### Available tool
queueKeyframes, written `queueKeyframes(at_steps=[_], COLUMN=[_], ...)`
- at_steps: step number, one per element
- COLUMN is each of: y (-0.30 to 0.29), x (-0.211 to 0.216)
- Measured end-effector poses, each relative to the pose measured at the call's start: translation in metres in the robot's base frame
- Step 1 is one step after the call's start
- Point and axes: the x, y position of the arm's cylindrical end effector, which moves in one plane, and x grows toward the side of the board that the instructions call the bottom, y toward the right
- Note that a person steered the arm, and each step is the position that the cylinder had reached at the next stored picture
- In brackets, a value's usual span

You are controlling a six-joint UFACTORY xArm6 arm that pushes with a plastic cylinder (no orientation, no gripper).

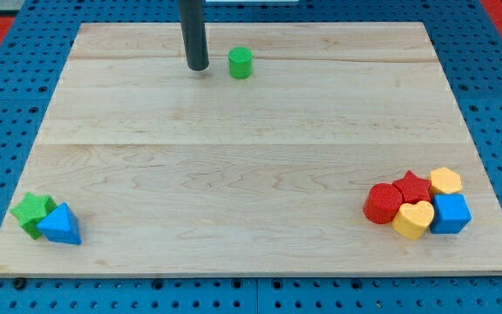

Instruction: Move your hand to the left of the green circle

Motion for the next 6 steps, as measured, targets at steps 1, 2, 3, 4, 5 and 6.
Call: queueKeyframes(at_steps=[1, 2, 3, 4, 5, 6], y=[0.0000, 0.0000, 0.0000, 0.0000, 0.0000, 0.0000], x=[0.0025, 0.0043, 0.0059, 0.0060, 0.0060, 0.0063])
